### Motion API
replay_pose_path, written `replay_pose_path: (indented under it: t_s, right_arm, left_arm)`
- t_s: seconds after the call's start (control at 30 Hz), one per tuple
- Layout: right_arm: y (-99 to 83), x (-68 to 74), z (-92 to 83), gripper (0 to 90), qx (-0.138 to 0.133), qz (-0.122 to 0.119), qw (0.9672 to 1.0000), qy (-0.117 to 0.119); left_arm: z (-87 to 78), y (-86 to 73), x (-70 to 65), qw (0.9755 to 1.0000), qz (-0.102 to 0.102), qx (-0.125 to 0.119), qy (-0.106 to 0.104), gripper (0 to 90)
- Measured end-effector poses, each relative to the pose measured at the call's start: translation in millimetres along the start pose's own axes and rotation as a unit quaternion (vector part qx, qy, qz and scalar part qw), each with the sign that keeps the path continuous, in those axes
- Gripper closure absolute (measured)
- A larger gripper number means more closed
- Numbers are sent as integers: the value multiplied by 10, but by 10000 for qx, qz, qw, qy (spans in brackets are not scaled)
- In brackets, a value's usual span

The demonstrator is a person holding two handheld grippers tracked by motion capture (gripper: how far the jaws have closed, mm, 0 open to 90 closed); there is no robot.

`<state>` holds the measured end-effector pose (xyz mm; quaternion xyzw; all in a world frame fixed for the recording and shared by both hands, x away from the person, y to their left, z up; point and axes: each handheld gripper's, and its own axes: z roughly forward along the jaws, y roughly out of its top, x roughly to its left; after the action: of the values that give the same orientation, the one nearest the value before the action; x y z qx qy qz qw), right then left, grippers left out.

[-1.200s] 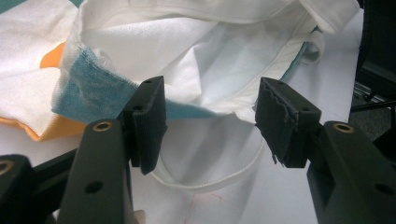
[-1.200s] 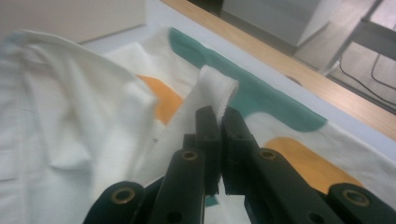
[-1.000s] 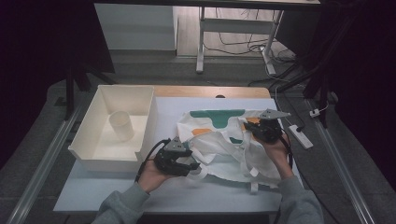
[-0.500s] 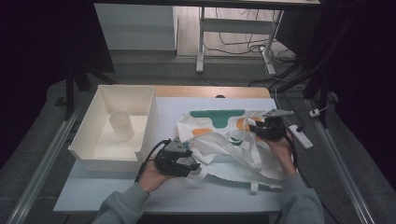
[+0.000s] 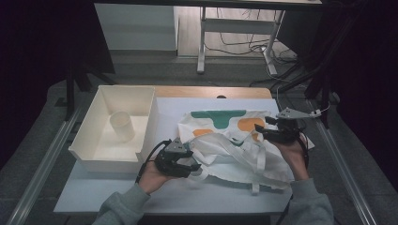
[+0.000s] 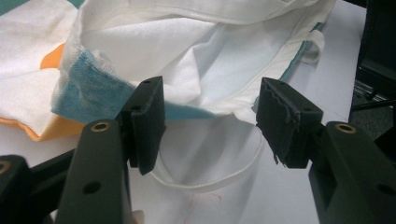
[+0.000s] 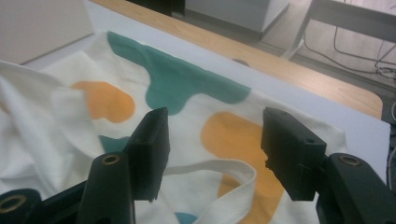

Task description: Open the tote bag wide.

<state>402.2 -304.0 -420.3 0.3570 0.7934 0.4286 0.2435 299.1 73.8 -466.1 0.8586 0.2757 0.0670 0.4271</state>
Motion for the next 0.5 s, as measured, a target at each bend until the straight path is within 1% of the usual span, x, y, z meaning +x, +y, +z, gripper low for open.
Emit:
replay_pose_path:
  t_s: [0.13,0.2,0.27,0.33,0.43,0.5]
  right_arm:
    - [52,118,-76,424,-122,-74,9996,230]
    - [66,204,-87,424,-120,-129,9992,353]
    - [79,299,-101,421,-81,-274,9988,406]
    - [97,377,-131,421,-99,-403,9982,429]
    - [138,461,-218,421,-188,-485,9976,463]
    - [154,502,-279,420,-182,-523,9973,478]
  left_arm:
    - [1,0,1,10000,-3,3,3,424]
    - [1,0,-2,10000,4,6,0,423]
    - [1,0,-4,10000,4,-3,-2,423]
    - [-1,-1,-4,10000,3,-6,-2,423]
    - [-5,-2,-3,10000,0,-8,-1,423]
    - [-8,-2,-2,10000,-4,-16,-1,423]
